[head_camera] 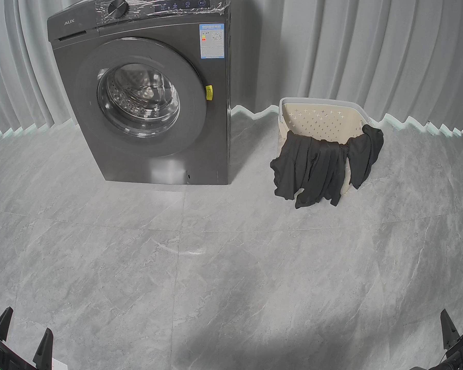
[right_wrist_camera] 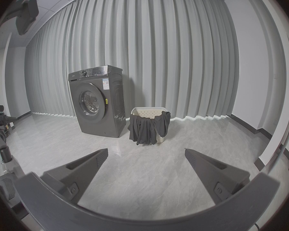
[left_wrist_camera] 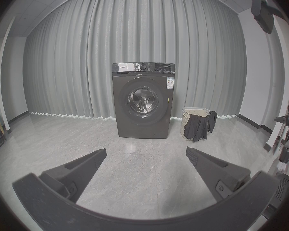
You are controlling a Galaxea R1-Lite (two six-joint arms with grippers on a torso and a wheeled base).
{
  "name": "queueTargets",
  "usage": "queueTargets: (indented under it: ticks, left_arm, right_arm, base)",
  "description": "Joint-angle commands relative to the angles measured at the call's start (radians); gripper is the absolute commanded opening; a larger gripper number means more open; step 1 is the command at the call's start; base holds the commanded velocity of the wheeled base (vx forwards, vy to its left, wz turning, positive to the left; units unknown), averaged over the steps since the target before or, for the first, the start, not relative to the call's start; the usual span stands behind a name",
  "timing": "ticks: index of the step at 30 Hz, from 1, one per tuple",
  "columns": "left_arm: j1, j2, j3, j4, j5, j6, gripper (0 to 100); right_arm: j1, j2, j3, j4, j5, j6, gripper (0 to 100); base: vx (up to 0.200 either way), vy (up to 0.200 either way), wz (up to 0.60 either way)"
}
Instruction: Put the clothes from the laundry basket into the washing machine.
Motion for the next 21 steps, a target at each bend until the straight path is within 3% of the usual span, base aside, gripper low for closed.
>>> queueTargets:
  ticks: [1, 9, 10, 21]
  left_arm:
    - [0.0, -0.018, 0.016, -0.001, 0.0, 0.0, 100]
    - [0.0, -0.018, 0.016, -0.001, 0.0, -0.007, 100]
    - [0.0, -0.018, 0.016, 0.001, 0.002, -0.018, 100]
    - [0.0, -0.018, 0.015, 0.001, 0.002, -0.018, 100]
  right_arm:
    - [0.0, -0.016, 0.018, 0.0, 0.0, -0.001, 100]
    - [0.0, -0.016, 0.018, 0.0, 0.0, -0.001, 100]
    - [0.0, -0.016, 0.018, 0.0, 0.0, -0.001, 100]
    - [0.0, -0.016, 0.018, 0.0, 0.0, -0.001, 100]
  base:
    - [0.0, 0.0, 0.0]
    - [0.0, 0.0, 0.0]
    - [0.2, 0.0, 0.0]
    - [0.2, 0.0, 0.0]
